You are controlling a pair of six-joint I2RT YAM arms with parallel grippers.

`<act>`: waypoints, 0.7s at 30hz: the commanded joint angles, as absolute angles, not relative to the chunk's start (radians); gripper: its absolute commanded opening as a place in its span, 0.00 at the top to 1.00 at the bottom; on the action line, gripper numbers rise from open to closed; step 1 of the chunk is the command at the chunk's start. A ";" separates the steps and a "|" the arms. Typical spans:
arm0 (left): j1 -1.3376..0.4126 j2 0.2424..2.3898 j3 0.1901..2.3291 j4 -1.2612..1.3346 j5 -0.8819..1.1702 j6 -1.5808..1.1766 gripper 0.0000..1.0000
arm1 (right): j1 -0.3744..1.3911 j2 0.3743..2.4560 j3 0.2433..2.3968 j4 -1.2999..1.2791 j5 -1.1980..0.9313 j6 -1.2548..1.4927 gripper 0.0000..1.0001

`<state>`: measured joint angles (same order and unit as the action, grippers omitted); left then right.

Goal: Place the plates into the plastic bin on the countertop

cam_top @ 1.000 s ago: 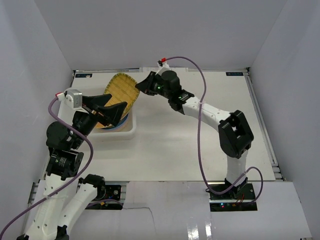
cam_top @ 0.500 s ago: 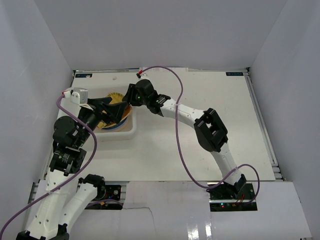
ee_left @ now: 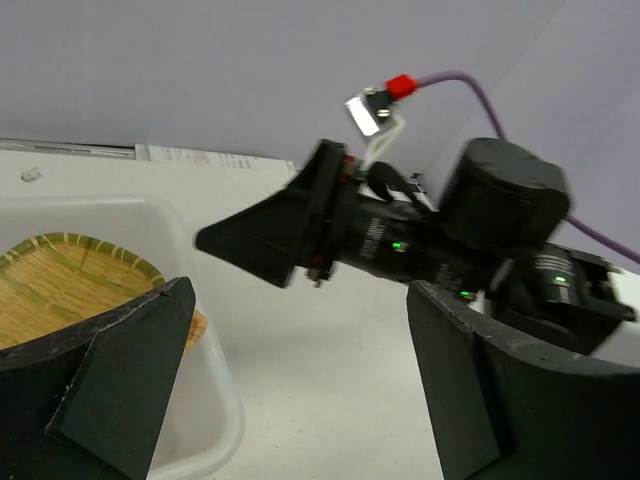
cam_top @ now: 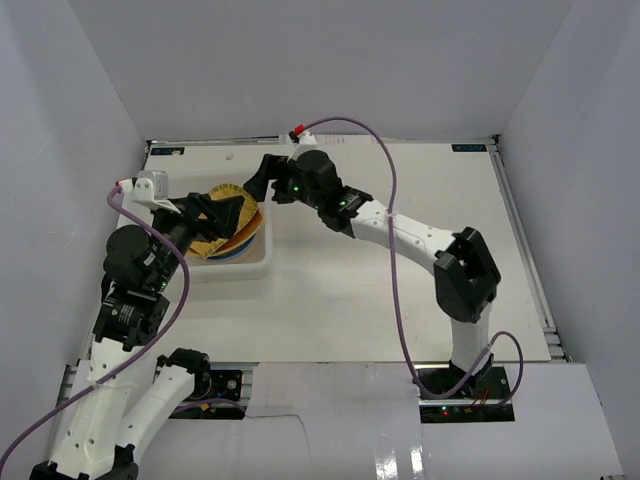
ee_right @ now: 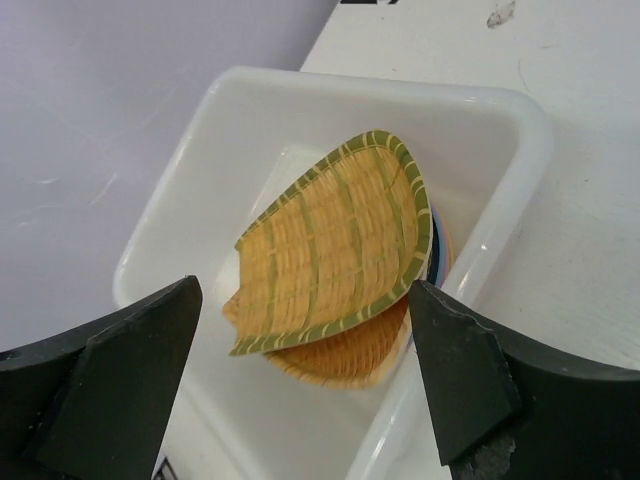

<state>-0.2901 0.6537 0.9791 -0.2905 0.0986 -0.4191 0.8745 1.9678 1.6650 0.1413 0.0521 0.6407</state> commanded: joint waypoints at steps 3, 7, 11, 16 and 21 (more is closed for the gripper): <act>-0.291 0.624 1.012 -0.331 0.069 -0.414 0.02 | 0.871 1.664 1.418 0.264 0.120 0.540 0.10; -0.293 0.603 1.005 -0.337 0.096 -0.426 0.02 | 0.871 1.487 1.212 0.264 0.190 0.464 0.10; -0.291 0.577 0.997 -0.354 0.129 -0.439 0.02 | 0.871 1.257 0.985 0.281 0.248 0.393 0.10; -0.293 0.526 0.944 -0.383 0.156 -0.434 0.02 | 0.871 0.855 0.746 0.234 0.323 0.279 0.10; -0.291 0.479 0.879 -0.403 0.166 -0.433 0.02 | 0.871 0.524 0.640 0.068 0.437 0.268 0.10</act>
